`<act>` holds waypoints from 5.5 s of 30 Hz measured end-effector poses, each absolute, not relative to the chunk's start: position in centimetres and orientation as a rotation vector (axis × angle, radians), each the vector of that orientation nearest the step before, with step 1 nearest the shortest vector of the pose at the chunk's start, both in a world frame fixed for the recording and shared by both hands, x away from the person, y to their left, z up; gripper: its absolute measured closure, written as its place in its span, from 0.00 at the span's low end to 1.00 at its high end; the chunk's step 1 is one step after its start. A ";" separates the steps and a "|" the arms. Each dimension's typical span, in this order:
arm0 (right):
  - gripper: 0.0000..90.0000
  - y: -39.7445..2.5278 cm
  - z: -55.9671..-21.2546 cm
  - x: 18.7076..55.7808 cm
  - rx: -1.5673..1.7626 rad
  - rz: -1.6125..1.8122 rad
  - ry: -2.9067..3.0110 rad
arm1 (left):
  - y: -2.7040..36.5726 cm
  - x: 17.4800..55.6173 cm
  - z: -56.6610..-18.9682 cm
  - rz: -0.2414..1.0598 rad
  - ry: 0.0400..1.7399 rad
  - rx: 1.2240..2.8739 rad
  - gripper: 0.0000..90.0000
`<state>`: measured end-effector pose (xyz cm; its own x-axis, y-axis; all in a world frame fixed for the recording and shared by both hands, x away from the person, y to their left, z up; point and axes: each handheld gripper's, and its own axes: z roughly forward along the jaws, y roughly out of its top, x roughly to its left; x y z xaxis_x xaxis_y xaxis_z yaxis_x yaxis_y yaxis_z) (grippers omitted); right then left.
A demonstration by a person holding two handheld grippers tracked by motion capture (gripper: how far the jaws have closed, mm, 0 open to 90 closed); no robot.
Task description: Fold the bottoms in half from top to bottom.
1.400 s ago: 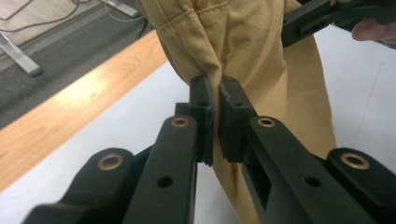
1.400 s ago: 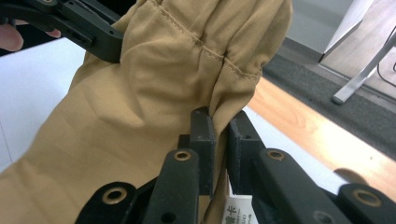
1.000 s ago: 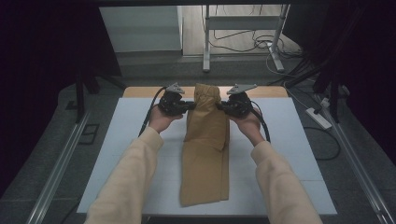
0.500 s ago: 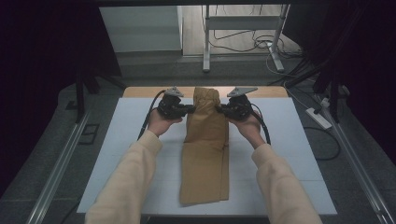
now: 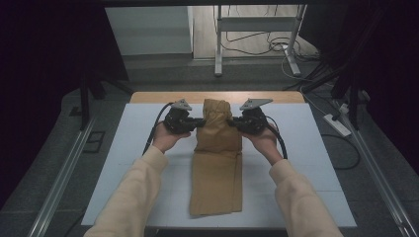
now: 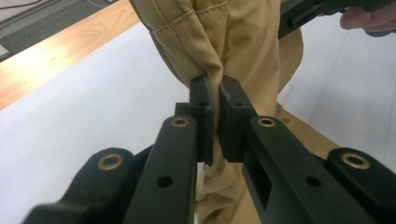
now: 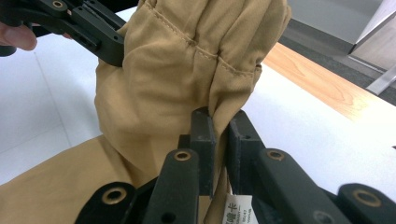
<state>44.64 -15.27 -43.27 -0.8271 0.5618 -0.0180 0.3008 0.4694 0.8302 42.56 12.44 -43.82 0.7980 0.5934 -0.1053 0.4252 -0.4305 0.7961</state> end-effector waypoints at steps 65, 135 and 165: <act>0.91 -16.6 -48.0 37.6 0.691 1.328 2.555 | 12.6 35.6 -48.6 0.100 0.712 2.106 0.94; 0.83 -17.9 -50.2 32.1 0.627 1.329 2.604 | 12.8 31.1 -51.0 0.081 0.689 2.129 0.85; 0.49 -20.2 -49.3 30.8 0.767 1.312 2.571 | 14.7 29.8 -50.1 0.154 0.794 2.074 0.44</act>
